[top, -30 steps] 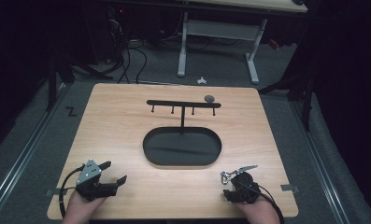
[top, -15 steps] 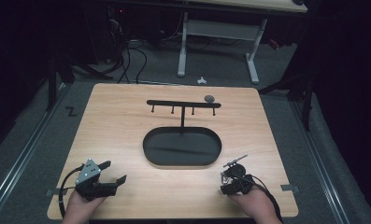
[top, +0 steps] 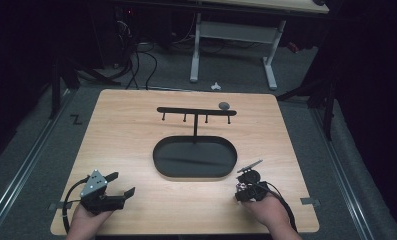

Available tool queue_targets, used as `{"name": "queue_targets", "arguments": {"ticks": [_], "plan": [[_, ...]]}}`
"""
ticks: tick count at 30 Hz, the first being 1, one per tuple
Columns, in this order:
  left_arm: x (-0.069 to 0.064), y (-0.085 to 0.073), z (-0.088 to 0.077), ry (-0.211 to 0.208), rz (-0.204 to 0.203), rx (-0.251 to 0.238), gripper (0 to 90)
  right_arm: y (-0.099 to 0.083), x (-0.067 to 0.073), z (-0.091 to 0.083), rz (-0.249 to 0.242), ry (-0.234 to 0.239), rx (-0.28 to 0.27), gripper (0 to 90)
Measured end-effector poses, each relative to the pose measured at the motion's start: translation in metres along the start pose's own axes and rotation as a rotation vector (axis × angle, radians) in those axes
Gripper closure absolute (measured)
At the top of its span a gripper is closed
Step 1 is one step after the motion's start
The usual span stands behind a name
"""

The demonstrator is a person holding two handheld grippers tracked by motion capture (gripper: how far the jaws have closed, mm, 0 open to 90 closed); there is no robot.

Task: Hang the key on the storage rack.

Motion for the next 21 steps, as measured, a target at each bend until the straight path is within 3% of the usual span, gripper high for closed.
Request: {"name": "queue_targets", "arguments": {"ticks": [21], "plan": [[0.000,0.000,0.001,-0.006,-0.002,0.004,15.8,0.024,0.005,0.001,-0.037,-0.012,-0.021,54.8]]}}
Point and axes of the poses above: each handheld gripper's, and its own axes: z roughly forward along the jaws, y roughly out of its top, x roughly to its left, the point moved 3 cm from there along z, roughly forward along the jaws, and after that the axes turned 8 degrees about -x, right-handed, at the moved point
